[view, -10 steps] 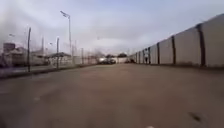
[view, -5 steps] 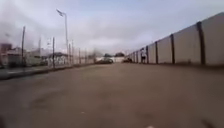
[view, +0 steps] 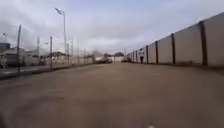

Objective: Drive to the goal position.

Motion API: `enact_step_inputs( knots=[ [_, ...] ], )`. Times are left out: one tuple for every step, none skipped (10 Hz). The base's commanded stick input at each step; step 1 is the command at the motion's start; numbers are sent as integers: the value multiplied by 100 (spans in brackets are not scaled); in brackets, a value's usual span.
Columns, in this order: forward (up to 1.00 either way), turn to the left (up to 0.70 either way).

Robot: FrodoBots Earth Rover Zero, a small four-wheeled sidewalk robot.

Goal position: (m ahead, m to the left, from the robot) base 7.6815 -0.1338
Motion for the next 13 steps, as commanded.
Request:
enact_step_inputs(
  knots=[
    [50, 0],
    [50, 0],
    [50, 0],
    [50, 0],
    [50, 0],
    [50, 0],
    [50, 0],
    [50, 0],
    [50, 0],
    [50, 0],
    [50, 0],
    [50, 0],
    [50, 0]
  ],
)
